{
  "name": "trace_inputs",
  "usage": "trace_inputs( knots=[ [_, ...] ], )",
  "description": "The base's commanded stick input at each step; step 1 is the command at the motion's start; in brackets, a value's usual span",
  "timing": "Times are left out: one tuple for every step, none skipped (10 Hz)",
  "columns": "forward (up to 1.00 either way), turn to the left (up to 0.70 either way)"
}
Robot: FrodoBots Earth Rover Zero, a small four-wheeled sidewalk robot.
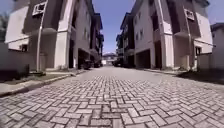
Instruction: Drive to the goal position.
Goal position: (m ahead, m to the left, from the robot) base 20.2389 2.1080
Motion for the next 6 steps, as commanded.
trace_inputs(
  knots=[
    [0.7,0.0],
    [0.7,0.0],
    [0.7,0.0],
    [0.7,0.0],
    [0.7,0.0],
    [0.7,0.0]
  ],
)
